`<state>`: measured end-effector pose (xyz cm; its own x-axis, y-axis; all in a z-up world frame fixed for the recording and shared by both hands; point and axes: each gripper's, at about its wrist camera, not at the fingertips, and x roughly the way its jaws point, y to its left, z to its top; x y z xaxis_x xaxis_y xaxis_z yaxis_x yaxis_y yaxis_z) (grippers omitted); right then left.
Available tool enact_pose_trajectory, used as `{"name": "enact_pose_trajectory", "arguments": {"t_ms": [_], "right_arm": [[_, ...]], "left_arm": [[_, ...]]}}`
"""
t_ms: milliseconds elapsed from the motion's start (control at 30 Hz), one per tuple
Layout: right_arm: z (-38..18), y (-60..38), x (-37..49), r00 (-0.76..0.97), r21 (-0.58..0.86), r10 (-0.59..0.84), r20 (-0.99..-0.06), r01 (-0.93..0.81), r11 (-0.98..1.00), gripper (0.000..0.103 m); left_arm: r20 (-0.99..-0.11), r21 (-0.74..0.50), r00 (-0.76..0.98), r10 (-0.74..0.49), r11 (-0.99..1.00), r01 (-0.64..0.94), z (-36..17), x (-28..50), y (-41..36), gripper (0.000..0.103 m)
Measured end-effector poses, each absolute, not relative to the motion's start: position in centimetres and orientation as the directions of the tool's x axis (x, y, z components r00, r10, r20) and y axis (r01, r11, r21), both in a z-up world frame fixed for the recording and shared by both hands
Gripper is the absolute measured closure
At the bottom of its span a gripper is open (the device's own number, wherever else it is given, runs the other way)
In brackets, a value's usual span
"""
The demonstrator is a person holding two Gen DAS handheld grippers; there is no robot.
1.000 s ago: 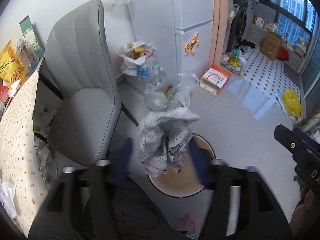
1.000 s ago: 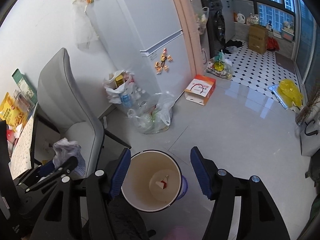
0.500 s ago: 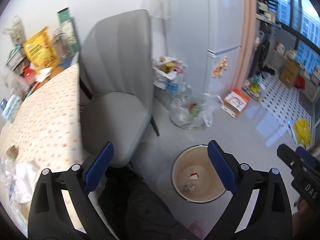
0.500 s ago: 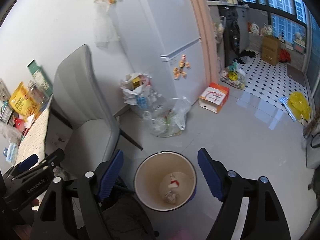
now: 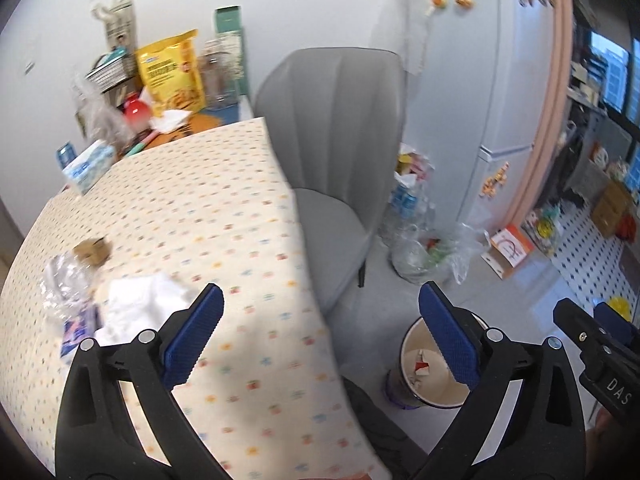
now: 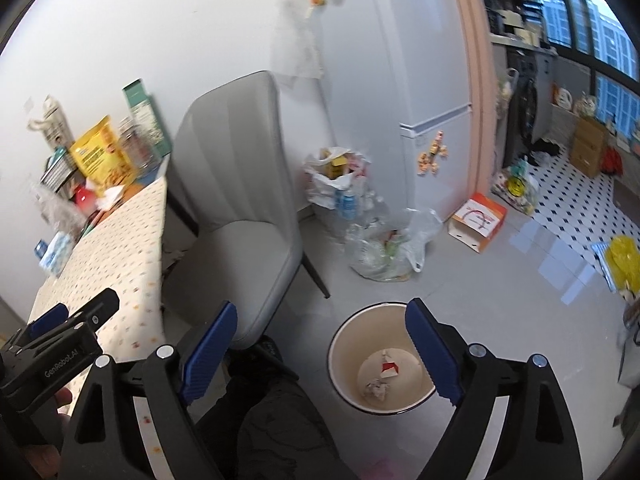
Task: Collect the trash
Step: 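Move both tools back over the table toward the white tissues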
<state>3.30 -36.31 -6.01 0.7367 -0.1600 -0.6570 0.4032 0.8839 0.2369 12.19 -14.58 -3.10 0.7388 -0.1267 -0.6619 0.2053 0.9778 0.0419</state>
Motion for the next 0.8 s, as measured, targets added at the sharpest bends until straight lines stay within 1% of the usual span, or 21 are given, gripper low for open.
{"name": "enact_pose_trajectory", "arguments": {"t_ms": [100,167,500,800], "right_arm": [[-5.2,-34.3,3.4,0.747,0.222,-0.155,-0.647,0.379,0.898,0.013],[-4.7,-33.1,3.5,0.756,0.215,-0.152,-0.637,0.364,0.906,0.012],[-3.4,-26.2,4.9,0.777,0.179,-0.081,-0.624,0.243,0.953,0.012],[-3.1,-20.9,4.9,0.778,0.157,-0.021,-0.628,0.153,0.976,0.011]], "left_arm": [[-0.652,0.023,0.749,-0.115,0.985,0.172,-2.8,11.7,-12.1,0.006],[-0.648,0.013,0.754,-0.107,0.988,0.152,-2.7,11.6,-10.7,0.006],[-0.645,-0.015,0.763,-0.036,0.999,0.034,-2.9,10.2,-3.1,0.006],[-0.648,-0.016,0.760,0.036,0.998,-0.061,-3.6,8.4,1.9,0.006]]}}
